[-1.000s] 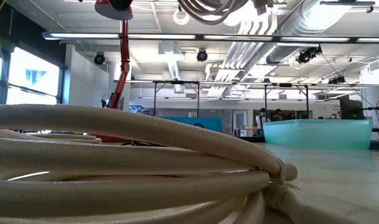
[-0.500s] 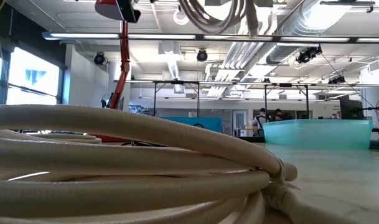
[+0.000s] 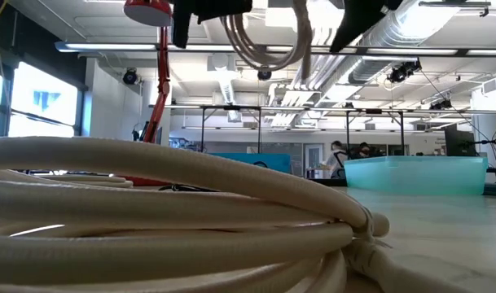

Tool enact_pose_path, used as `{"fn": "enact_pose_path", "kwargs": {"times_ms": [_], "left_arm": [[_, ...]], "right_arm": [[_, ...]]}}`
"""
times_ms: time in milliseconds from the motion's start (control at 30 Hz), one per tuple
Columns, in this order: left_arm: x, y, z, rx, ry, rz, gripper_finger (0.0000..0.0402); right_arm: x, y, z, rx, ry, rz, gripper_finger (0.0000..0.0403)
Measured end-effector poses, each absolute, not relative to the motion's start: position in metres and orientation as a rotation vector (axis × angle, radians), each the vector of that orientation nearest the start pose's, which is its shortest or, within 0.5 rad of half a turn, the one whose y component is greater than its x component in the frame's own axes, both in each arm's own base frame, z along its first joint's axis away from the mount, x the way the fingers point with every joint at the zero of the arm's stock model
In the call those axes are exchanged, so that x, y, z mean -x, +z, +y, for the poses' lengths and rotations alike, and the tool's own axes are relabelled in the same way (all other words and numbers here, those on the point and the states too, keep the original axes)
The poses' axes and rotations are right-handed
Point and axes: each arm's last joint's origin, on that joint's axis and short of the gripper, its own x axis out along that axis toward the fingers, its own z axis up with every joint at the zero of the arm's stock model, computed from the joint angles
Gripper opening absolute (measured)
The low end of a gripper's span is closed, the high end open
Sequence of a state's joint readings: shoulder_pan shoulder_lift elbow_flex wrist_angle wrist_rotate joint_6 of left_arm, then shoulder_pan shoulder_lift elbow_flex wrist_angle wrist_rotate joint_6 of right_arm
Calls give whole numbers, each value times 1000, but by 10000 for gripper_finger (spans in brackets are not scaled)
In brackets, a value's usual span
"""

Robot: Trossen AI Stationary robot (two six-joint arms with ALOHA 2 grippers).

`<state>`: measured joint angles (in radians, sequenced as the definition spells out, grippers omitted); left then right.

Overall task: Pick & Place USB Port
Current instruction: Put the brown HDMI cable in the green bin

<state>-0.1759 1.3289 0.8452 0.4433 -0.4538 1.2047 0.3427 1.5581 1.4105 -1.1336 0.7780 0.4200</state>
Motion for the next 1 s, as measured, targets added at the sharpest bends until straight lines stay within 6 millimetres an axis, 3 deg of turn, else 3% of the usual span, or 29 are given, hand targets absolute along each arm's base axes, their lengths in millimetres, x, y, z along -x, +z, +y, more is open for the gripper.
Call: {"fn": "enact_pose_path", "kwargs": {"times_ms": [133,267,600,767,1000], "left_arm": [[-293,295,-27,-1272,339,301,11],[-294,295,-2,-1284,426,376,11],[-287,286,95,-1060,543,428,11],[-285,265,130,-937,539,494,11],[-304,223,145,-899,478,567,11]], "right_arm": [[-276,304,70,252,-683,1015,213],[-273,303,66,215,-729,1028,205],[-273,303,67,209,-730,1023,194],[-273,303,67,203,-726,1022,194],[-274,304,67,198,-726,1012,193]]}}
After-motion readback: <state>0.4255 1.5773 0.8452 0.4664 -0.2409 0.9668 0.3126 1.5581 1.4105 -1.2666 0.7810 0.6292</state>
